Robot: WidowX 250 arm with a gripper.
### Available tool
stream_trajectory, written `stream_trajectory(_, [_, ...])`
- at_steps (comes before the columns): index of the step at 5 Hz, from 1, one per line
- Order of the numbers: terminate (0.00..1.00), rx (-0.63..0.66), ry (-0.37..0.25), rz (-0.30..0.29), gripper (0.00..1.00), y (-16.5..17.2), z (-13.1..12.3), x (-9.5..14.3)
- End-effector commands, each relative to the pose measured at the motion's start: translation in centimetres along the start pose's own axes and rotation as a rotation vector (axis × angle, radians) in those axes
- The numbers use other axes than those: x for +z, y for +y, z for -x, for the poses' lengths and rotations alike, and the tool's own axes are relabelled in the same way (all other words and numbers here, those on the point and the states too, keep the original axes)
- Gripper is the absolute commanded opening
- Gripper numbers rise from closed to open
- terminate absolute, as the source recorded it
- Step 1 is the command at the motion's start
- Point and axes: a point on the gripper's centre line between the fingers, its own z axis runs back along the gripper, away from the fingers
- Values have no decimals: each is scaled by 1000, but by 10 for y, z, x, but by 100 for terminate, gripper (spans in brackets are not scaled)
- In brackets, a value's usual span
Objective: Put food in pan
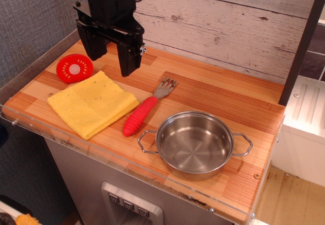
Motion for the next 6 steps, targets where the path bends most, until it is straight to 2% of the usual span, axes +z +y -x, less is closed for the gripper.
stream_trajectory(1, [0, 0, 0, 0, 100, 0, 0, 0])
stream_trajectory(2, [0, 14, -7, -32, 100, 19, -3, 1])
stream_trajectory(3, [0, 78, -18, -80, 100, 60, -7, 2])
stream_trajectory(4, [0, 162, -26, -109, 100, 106, -8, -11])
stream_trajectory(5, [0, 196, -19, -90, 100, 127, -10, -34])
stream_trajectory(6, [0, 200, 16, -82, 100, 135, -15, -60])
